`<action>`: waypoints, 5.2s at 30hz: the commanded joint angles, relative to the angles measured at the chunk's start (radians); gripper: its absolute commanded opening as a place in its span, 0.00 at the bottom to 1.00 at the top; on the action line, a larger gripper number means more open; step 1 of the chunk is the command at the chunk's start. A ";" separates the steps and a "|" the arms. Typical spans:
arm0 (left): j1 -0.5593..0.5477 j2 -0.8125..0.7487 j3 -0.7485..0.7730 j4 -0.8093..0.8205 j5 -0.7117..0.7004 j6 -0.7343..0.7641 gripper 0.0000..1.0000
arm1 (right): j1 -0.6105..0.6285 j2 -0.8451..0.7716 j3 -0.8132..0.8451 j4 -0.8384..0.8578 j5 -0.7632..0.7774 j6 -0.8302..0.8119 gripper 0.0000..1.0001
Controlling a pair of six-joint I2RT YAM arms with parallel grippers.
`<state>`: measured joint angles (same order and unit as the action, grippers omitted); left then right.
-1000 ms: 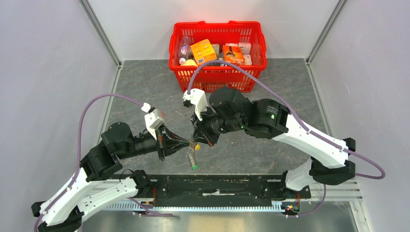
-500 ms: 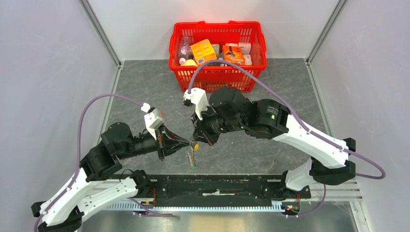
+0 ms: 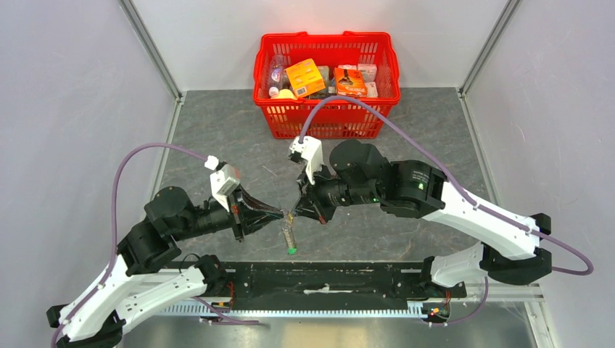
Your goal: Put the keys on the keyring
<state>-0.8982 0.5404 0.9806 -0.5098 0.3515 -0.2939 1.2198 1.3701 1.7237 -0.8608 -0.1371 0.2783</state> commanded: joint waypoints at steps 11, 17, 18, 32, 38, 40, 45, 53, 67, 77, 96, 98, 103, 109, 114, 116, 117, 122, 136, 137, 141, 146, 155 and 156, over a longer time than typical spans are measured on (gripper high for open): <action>0.001 -0.041 -0.043 0.239 0.131 -0.022 0.02 | -0.006 -0.126 -0.123 0.169 -0.088 0.074 0.02; 0.001 -0.047 -0.047 0.274 0.155 -0.038 0.02 | -0.007 -0.178 -0.137 0.169 -0.097 0.073 0.28; 0.001 -0.049 -0.049 0.282 0.157 -0.042 0.02 | -0.006 -0.189 -0.139 0.170 -0.097 0.069 0.33; 0.001 -0.043 -0.118 0.481 0.215 -0.162 0.02 | -0.006 -0.194 -0.073 0.186 -0.202 -0.025 0.46; 0.001 -0.036 -0.132 0.571 0.239 -0.235 0.02 | -0.006 -0.129 0.056 0.086 -0.258 -0.152 0.48; 0.001 -0.034 -0.135 0.586 0.243 -0.254 0.02 | -0.007 -0.108 0.098 0.056 -0.279 -0.183 0.50; 0.001 -0.037 -0.147 0.614 0.239 -0.282 0.02 | -0.007 -0.050 0.186 -0.011 -0.325 -0.233 0.50; 0.001 -0.044 -0.184 0.686 0.231 -0.323 0.02 | -0.006 -0.027 0.204 -0.001 -0.325 -0.248 0.47; 0.001 -0.062 -0.187 0.695 0.199 -0.322 0.02 | -0.006 -0.042 0.148 0.048 -0.346 -0.226 0.30; 0.001 -0.065 -0.198 0.711 0.197 -0.328 0.02 | -0.007 -0.063 0.099 0.149 -0.350 -0.189 0.25; 0.002 -0.073 -0.188 0.708 0.178 -0.318 0.02 | -0.006 -0.101 0.024 0.205 -0.352 -0.167 0.19; 0.001 -0.075 -0.187 0.707 0.178 -0.317 0.02 | -0.007 -0.103 0.021 0.212 -0.352 -0.164 0.17; 0.001 -0.078 -0.186 0.709 0.175 -0.317 0.02 | -0.006 -0.104 0.016 0.220 -0.350 -0.163 0.06; 0.001 -0.085 -0.186 0.709 0.166 -0.317 0.02 | -0.006 -0.112 0.005 0.219 -0.348 -0.168 0.00; 0.001 -0.084 -0.171 0.663 0.167 -0.304 0.21 | -0.006 -0.114 0.018 0.198 -0.344 -0.166 0.00; 0.001 -0.082 -0.158 0.624 0.191 -0.293 0.26 | -0.005 -0.115 0.021 0.192 -0.326 -0.163 0.00; 0.001 -0.081 -0.150 0.605 0.202 -0.286 0.27 | -0.006 -0.117 0.021 0.187 -0.315 -0.163 0.00; 0.001 -0.084 -0.099 0.448 0.241 -0.238 0.31 | -0.007 -0.128 0.029 0.149 -0.295 -0.168 0.00; 0.001 -0.022 0.004 0.246 0.304 -0.159 0.36 | -0.007 -0.089 0.070 0.030 -0.447 -0.153 0.00; 0.001 -0.016 0.003 0.245 0.311 -0.160 0.36 | -0.007 -0.087 0.070 0.030 -0.458 -0.150 0.00; 0.001 0.018 0.012 0.242 0.335 -0.165 0.36 | -0.007 -0.055 0.090 0.023 -0.493 -0.134 0.00; 0.001 0.029 0.031 0.237 0.349 -0.165 0.36 | -0.007 -0.021 0.109 0.016 -0.519 -0.131 0.00; 0.001 0.023 0.042 0.212 0.369 -0.154 0.36 | -0.007 -0.004 0.097 0.005 -0.548 -0.148 0.00; 0.001 0.022 0.043 0.210 0.371 -0.154 0.36 | -0.007 -0.005 0.095 0.005 -0.547 -0.149 0.00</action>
<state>-0.8982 0.5716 0.9867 -0.2893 0.6846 -0.4812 1.2144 1.3777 1.7882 -0.8825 -0.6476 0.1375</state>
